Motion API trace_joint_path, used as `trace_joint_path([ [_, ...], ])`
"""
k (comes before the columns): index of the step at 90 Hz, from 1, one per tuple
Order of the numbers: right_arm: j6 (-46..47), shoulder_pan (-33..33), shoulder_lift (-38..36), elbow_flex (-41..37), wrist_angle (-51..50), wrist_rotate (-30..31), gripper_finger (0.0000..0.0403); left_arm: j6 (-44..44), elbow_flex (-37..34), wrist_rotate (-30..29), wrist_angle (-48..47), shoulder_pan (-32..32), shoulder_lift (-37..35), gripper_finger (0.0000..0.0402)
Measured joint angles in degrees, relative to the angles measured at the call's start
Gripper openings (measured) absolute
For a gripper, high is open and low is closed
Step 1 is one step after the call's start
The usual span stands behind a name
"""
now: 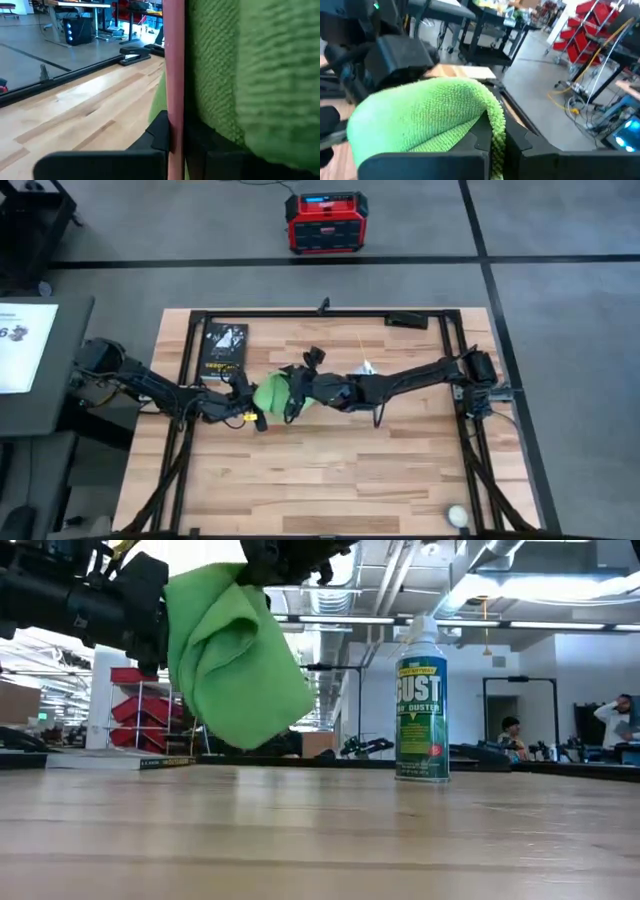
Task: Apply microfiber cloth
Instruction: Wipe the pink cellphone with the green microfiber cloth
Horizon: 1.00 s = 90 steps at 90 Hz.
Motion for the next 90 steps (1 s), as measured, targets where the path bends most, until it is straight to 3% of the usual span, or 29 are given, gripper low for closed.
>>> trace_joint_path([
  [21,6.3,1.4,0.5,-3.7,-4.1,-0.5,0.0,1.9,0.1,0.4,4.5,0.5,-0.6,0.0006],
  [44,14.4,1.3,0.3,-6.5,-6.3,-9.2,0.0,3.4,0.4,3.0,7.5,0.4,-0.6,0.0006],
  [55,15.2,1.4,0.3,-6.5,-7.6,-9.4,0.0,3.4,0.8,2.9,7.7,0.1,-0.6,0.0006],
  [72,9.5,1.4,0.2,-6.2,-3.6,-6.7,0.0,2.0,1.2,2.6,4.0,-0.3,-0.6,0.0006],
  [90,0.7,0.1,-0.1,-0.6,-2.4,-3.7,0.0,-1.7,1.2,1.7,-0.2,-0.7,-0.6,0.0006],
])
